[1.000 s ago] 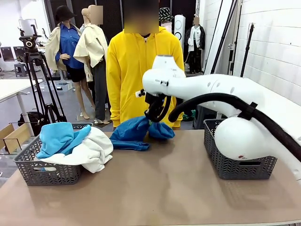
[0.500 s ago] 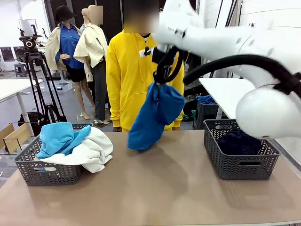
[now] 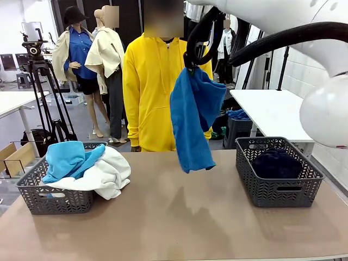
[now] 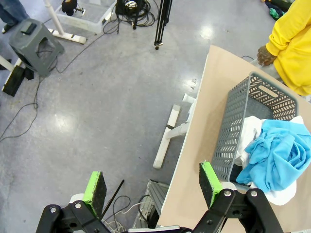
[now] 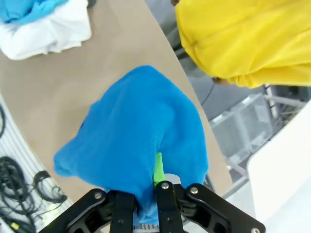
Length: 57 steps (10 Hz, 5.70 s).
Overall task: Sort the tops and bottoms.
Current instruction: Lift clothes from the center of the table with your right hand, then sort the clothes according to human instructions.
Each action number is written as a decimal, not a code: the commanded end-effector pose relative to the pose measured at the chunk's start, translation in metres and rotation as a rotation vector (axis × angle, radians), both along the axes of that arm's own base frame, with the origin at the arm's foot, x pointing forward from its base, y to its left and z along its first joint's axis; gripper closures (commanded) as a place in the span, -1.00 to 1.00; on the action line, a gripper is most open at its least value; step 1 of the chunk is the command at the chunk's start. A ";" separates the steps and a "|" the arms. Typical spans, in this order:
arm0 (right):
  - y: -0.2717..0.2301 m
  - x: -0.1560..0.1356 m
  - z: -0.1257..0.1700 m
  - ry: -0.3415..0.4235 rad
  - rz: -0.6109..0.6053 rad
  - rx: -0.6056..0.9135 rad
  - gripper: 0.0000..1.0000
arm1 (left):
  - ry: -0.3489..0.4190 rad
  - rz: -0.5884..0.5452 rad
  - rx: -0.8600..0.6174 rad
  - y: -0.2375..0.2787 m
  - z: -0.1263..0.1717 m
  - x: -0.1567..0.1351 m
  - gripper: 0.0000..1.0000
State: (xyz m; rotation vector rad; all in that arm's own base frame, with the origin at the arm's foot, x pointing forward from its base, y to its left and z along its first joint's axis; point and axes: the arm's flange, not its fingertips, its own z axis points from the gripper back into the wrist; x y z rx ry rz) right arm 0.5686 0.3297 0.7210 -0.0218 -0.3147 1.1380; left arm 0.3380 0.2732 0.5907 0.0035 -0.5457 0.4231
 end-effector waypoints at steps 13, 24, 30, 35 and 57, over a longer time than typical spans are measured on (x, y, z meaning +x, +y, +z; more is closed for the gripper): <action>0.011 -0.009 -0.004 0.006 0.098 -0.021 1.00 | 0.011 -0.007 0.006 0.002 0.001 -0.001 -1.00; 0.011 -0.009 -0.004 0.006 0.098 -0.021 1.00 | 0.011 -0.007 0.006 0.002 0.001 -0.001 -1.00; 0.095 0.024 0.031 -0.032 0.144 0.016 1.00 | 0.011 -0.007 0.006 0.002 0.001 -0.001 -1.00; 0.265 0.049 0.096 -0.134 0.054 0.160 1.00 | 0.011 -0.007 0.006 0.002 0.001 -0.001 -1.00; 0.438 0.039 -0.008 -0.227 -0.352 0.796 1.00 | 0.011 -0.007 0.006 0.002 0.001 -0.001 -1.00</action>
